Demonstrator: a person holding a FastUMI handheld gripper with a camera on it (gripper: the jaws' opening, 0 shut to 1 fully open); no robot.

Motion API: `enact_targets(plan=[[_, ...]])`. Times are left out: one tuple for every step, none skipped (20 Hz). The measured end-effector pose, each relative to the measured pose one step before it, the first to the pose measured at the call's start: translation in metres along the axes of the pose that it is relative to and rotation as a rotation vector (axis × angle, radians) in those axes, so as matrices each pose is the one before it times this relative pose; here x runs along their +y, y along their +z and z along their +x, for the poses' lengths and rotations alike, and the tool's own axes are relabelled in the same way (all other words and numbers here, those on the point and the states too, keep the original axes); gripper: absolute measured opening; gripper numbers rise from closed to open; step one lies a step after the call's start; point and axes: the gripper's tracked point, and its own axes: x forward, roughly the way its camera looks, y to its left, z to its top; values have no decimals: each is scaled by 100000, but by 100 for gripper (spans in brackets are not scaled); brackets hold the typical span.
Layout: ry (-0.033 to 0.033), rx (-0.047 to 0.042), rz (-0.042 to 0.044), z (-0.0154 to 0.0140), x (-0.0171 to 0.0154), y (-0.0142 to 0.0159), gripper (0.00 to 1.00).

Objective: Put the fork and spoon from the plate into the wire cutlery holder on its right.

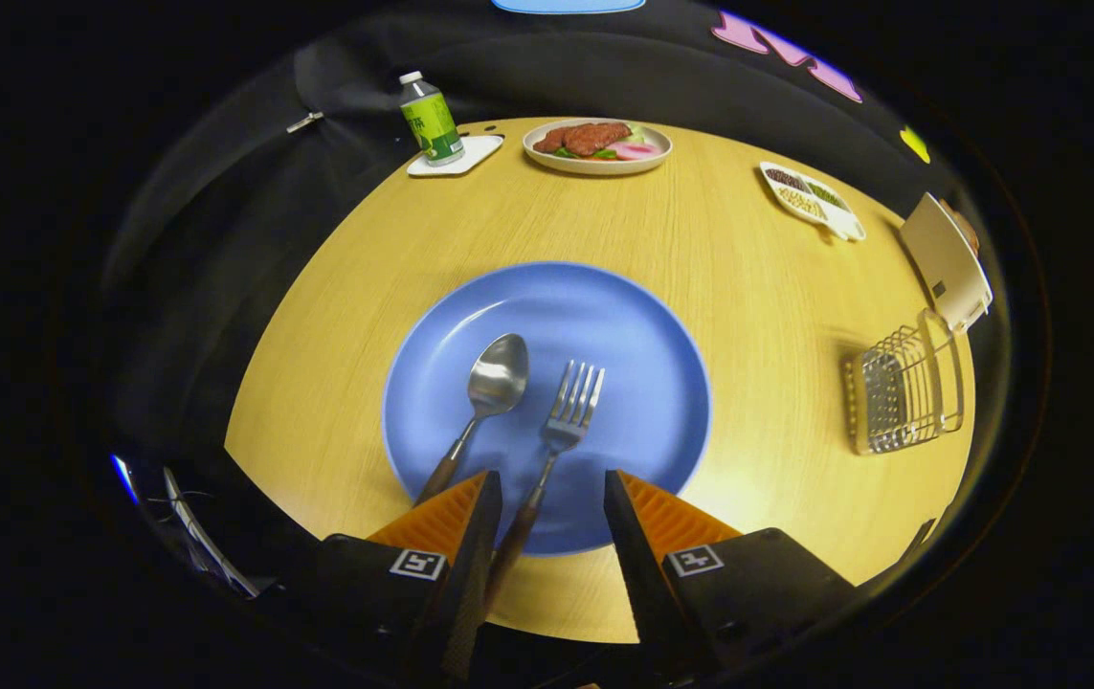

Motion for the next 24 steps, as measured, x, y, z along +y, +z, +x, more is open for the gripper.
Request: enact_targets(plan=[[-475,658,1258,675,152,50,69],[-415,1110,718,539,65,5,69],[-738,719,252,503,9,103,69],[-182,237,1293,378,-4,67,69],[-1027,757,1685,346,-80,162,57],[85,-434,2210,183,-143,354,45],[-748,-172,2644,-26,-336,-7,40],[-2362,71,2559,194,-732,284,37],[635,1249,1815,-735,-113,255,23],[1734,1456,569,679,90,-367,9],[-29,758,683,-96,-172,-53,7],[754,-492,647,-204,-47,188,5],[1123,-490,-30,-286,89,80,5],[1086,-137,145,-304,22,24,5],[869,-386,403,-350,-102,87,5],[1141,-619,502,-465,46,195,5],[1142,-579,307,-515,91,179,5],[1209,-724,403,-651,-2,230,6],[1275,-979,472,-694,-60,377,5],[1140,-937,159,-688,-128,384,5],[1206,-684,-208,-868,-154,327,5],[1036,-966,0,-940,-230,445,5],[977,-1101,-42,-992,-403,534,5],[702,-943,-416,-1079,-453,482,5]])
